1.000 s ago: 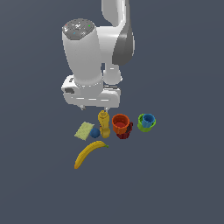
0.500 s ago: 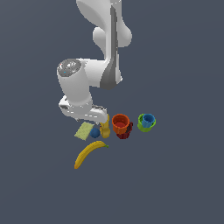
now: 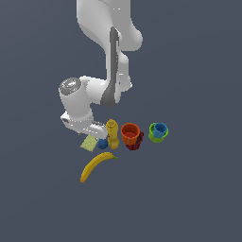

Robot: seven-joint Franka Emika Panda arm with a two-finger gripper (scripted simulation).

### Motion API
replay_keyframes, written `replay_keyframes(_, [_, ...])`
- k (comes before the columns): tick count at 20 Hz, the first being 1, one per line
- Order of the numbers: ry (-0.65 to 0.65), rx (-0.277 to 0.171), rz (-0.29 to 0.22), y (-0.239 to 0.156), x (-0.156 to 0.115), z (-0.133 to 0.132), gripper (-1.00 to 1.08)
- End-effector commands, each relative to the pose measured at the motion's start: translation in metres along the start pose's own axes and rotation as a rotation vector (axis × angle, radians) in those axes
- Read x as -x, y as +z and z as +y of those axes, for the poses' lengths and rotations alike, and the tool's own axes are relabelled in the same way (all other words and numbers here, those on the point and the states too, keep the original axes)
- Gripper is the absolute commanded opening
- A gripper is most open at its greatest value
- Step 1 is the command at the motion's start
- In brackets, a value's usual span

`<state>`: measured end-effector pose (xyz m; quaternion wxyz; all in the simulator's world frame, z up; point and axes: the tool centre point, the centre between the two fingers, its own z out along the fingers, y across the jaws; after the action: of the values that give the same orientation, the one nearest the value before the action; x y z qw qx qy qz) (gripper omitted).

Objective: Pick up a designated object from a clutter of objects.

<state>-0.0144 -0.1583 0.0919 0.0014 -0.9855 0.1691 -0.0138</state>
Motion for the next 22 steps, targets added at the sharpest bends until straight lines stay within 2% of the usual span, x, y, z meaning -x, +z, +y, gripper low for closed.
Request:
replay_keyframes(1, [0.008, 0.005, -0.029, 0.023, 0.014, 0.004, 1.0])
replay_keyframes(12, [0.022, 0.007, -0.023, 0.033, 0.014, 0.01, 1.0])
replay_keyframes(22, [0.022, 0.008, -0.026, 0.075, 0.018, 0.01, 1.0])
